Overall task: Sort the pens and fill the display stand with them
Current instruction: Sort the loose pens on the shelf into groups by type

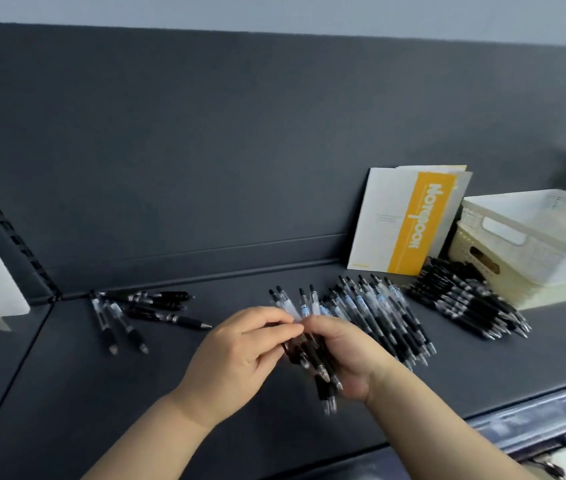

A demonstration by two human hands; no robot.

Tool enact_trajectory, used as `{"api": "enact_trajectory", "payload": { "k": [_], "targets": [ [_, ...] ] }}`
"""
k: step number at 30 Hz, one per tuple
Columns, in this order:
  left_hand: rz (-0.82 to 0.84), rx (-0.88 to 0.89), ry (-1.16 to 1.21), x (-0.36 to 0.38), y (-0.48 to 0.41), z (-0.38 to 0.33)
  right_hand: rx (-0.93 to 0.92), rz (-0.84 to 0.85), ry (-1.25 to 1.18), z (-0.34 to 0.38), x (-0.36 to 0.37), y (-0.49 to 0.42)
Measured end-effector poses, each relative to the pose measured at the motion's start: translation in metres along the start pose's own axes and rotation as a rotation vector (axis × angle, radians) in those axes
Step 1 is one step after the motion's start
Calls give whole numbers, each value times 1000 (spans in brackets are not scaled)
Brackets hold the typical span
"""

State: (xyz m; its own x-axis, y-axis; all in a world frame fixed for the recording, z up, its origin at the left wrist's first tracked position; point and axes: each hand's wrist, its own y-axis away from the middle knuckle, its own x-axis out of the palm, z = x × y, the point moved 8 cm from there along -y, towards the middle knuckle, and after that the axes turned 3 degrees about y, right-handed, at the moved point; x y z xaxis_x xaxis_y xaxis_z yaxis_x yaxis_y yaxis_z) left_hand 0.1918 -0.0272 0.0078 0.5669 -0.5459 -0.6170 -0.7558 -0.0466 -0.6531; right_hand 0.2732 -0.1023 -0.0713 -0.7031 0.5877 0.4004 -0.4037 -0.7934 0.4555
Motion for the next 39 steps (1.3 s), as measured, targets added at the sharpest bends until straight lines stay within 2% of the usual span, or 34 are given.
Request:
{"api": "enact_trajectory", "payload": {
  "k": [2,5,8,10,12,15,20,24,28,32,39],
  "targets": [
    [-106,-153,137,3,-13,2,-76,-143,55,18,-30,9],
    [-238,-574,403,20,-20,23,-168,-349,254,50,-83,24],
    [-205,-918,613,61,-17,41,-203,-514,825,79,-120,33],
    [-184,-1064,728,85,-15,44,-166,-531,1147,83,-128,29],
    [-162,-1151,725,103,-10,48,-99,-503,1333,81,-124,26],
    [-120,-1219,671,119,-3,52,-104,-481,1438,80,-118,23],
    [-107,-1245,599,128,-1,55,-183,-515,1369,95,-123,23],
    [-107,-1259,565,134,-6,57,-210,-481,1495,99,-120,22],
    [-105,-1223,523,137,-18,55,-270,-455,1540,99,-120,23],
    [-87,-1170,491,138,-32,49,-319,-498,1495,99,-126,23],
    [-95,-1262,572,142,-28,45,-325,-547,1518,98,-140,26]
  ]
}}
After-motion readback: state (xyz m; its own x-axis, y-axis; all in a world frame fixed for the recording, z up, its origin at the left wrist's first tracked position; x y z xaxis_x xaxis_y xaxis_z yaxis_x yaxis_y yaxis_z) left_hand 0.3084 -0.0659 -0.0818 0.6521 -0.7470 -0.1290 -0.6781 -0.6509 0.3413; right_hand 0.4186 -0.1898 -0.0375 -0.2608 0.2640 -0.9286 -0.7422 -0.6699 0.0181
